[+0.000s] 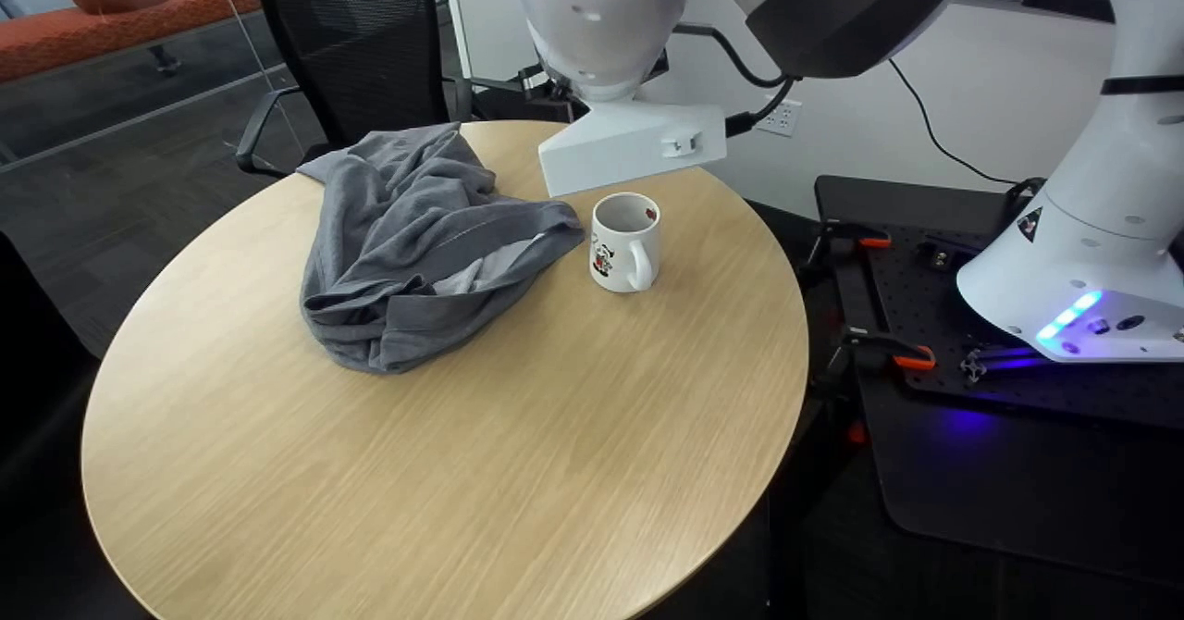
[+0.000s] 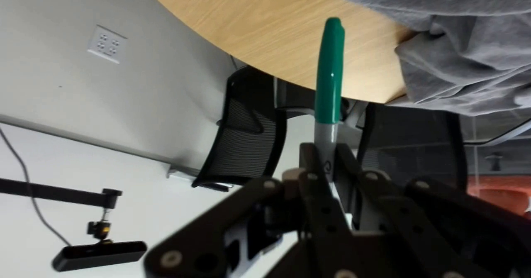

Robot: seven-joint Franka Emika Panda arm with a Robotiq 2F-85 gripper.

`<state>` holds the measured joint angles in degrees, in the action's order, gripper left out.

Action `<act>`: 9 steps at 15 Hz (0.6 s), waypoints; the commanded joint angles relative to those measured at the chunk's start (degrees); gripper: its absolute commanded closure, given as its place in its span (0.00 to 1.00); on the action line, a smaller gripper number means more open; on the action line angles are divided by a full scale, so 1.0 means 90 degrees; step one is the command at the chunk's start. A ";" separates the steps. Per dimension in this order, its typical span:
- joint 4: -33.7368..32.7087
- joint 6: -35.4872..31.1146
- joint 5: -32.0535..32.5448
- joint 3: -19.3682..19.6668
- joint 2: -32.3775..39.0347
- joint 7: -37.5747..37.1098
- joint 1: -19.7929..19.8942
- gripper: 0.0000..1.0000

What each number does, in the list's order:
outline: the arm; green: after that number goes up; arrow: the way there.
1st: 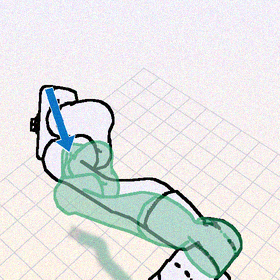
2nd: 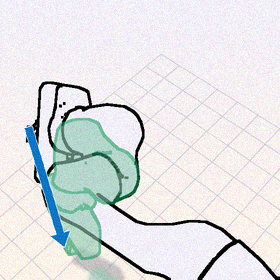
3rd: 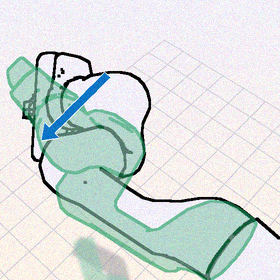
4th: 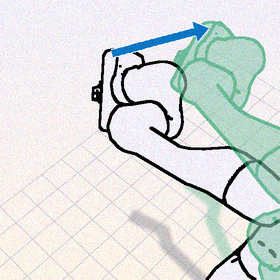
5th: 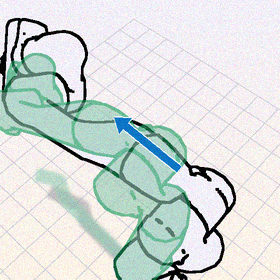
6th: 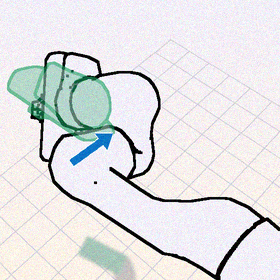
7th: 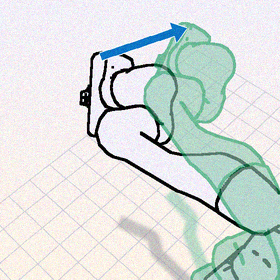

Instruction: Put the marker in the mug

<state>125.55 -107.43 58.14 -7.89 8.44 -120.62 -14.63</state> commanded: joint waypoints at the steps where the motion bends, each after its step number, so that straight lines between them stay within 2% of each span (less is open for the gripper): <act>1: -0.0075 0.1116 -0.0087 -0.0167 0.0249 -0.1072 -0.0093 0.97; 4: -0.0080 0.1749 -0.0308 -0.0239 0.0467 -0.1729 -0.0113 0.97; 9: 0.0050 0.1326 -0.0026 -0.0240 0.0760 -0.2322 -0.0045 0.97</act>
<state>125.57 -93.80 56.50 -9.84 14.38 -138.24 -15.55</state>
